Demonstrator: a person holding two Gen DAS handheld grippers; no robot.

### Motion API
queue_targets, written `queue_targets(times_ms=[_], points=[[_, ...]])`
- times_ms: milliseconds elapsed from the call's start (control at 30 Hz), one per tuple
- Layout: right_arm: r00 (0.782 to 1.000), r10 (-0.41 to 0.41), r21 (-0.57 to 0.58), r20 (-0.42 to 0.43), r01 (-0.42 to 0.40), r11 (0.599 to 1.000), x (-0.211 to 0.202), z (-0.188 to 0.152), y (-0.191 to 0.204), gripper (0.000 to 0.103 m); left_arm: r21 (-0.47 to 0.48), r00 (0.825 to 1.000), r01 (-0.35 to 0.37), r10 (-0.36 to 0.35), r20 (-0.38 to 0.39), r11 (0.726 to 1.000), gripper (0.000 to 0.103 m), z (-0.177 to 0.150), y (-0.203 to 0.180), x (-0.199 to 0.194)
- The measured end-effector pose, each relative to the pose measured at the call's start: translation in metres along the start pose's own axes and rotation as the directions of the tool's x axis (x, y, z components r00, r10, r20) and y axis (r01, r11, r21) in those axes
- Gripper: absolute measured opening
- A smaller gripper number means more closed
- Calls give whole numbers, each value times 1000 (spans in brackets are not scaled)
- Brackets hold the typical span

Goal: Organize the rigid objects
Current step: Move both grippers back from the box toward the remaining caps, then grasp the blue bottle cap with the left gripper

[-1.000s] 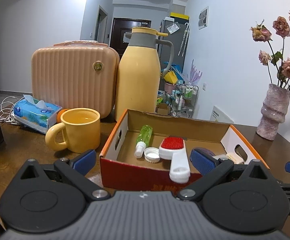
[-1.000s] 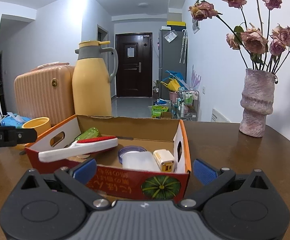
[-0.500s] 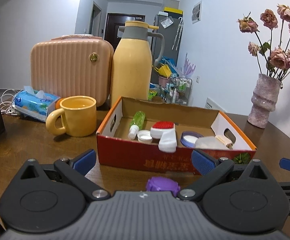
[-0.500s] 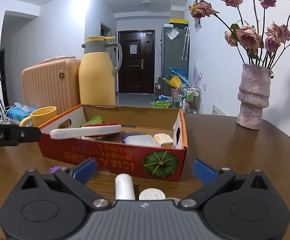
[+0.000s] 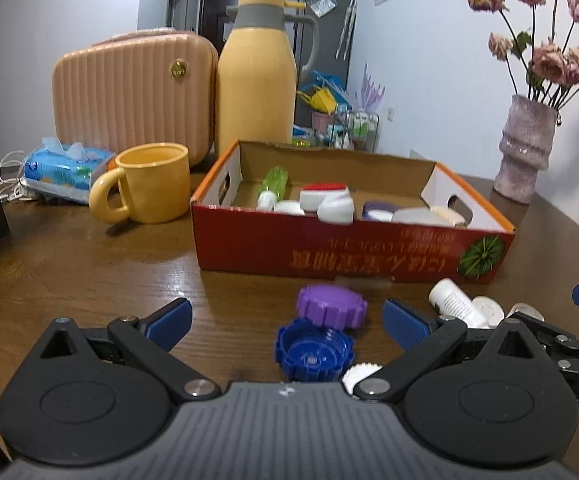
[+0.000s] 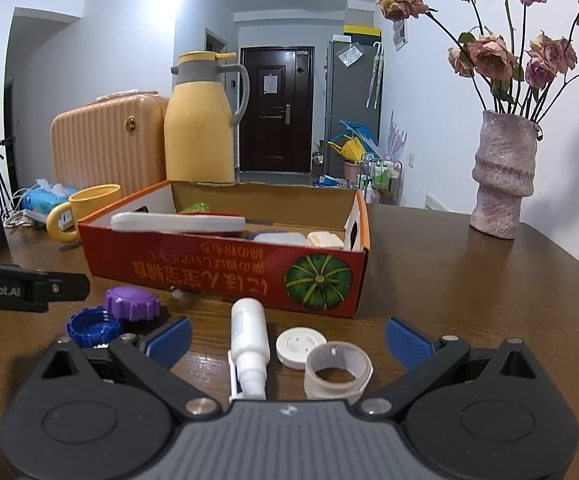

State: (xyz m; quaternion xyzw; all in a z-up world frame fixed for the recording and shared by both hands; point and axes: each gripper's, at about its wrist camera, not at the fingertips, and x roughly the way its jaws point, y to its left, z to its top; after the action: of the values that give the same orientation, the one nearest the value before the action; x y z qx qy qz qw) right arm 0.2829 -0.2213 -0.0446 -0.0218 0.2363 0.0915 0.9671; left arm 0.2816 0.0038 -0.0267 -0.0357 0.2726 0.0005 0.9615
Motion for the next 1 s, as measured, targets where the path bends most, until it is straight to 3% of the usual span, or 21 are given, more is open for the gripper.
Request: queue_targets(times_ms=[500, 600, 900, 967, 1000], points=[[1000, -9, 31, -26, 9, 999, 6, -5, -4, 103, 42, 991, -20, 26, -129, 999, 103, -11, -10, 36], [999, -6, 37, -34, 7, 999, 9, -6, -4, 103, 38, 990, -25, 30, -141, 999, 99, -11, -10, 42], [999, -3, 52, -45, 5, 999, 13, -7, -5, 103, 32, 981, -6, 12, -193, 999, 73, -13, -11, 59], [999, -3, 52, -47, 5, 999, 14, -7, -5, 103, 45, 982, 3, 5, -188, 999, 54, -13, -13, 58], [999, -2, 52, -49, 5, 999, 14, -7, -5, 103, 61, 983, 11, 0, -184, 998, 54, -13, -15, 57]])
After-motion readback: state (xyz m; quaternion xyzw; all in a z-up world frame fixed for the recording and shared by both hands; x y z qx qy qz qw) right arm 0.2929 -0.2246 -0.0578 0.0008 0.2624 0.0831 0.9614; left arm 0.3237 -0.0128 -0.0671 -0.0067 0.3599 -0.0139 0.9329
